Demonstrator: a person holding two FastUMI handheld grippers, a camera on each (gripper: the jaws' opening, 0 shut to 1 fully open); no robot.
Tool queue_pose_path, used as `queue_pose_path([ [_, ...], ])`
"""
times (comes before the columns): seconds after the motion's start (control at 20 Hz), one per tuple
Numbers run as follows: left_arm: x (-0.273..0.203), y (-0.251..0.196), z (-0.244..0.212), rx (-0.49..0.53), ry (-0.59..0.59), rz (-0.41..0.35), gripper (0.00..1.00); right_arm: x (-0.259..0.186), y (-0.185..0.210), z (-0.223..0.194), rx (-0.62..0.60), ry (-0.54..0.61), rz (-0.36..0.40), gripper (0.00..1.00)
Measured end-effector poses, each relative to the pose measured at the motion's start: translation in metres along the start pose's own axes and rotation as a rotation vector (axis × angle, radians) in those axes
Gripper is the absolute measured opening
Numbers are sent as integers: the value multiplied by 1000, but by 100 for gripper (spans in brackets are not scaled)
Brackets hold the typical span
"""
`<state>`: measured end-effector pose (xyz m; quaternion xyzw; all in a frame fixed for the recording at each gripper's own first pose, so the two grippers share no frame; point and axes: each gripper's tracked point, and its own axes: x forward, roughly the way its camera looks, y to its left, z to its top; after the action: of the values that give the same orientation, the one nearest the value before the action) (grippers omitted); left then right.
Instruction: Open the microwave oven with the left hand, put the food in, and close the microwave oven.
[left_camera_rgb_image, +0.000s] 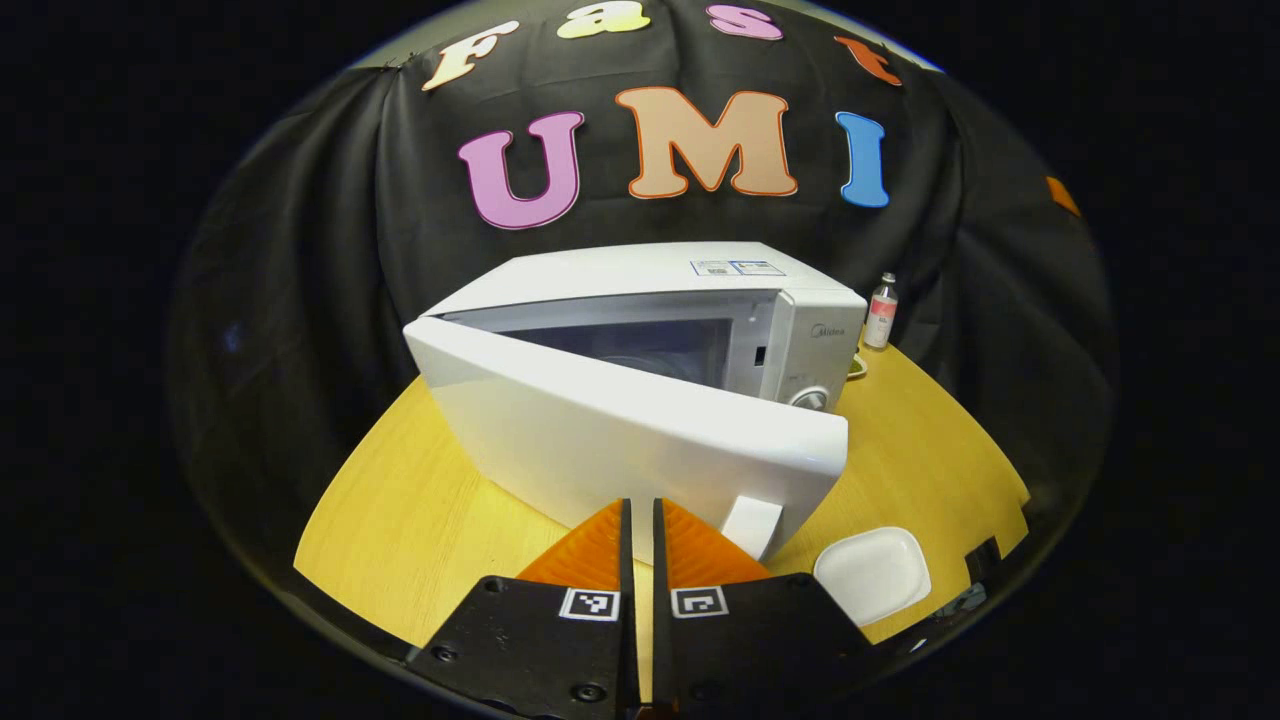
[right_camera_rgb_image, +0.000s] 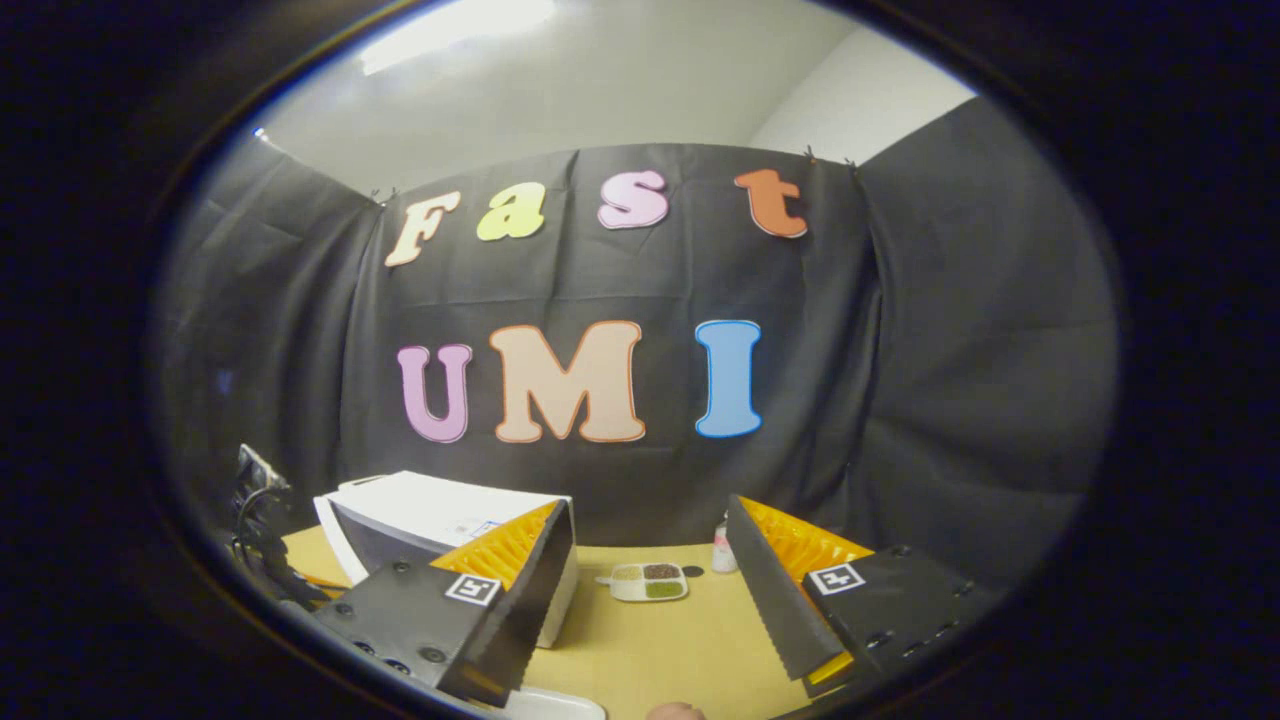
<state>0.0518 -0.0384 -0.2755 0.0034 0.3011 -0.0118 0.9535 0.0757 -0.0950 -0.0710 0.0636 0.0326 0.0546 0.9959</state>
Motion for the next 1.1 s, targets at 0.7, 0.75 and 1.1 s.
queue_pose_path([
  [0.7, 77, -15, 47, 12, -28, -33, 5, -25, -30, 13, -63, -21, -100, 94],
  [0.75, 81, -14, 51, 17, -33, -32, 5, -26, -32, 14, -59, -20, -109, 94],
  [1.1, 98, -23, 52, -36, 9, -40, 7, -33, -39, 17, -63, -21, -156, 94],
])
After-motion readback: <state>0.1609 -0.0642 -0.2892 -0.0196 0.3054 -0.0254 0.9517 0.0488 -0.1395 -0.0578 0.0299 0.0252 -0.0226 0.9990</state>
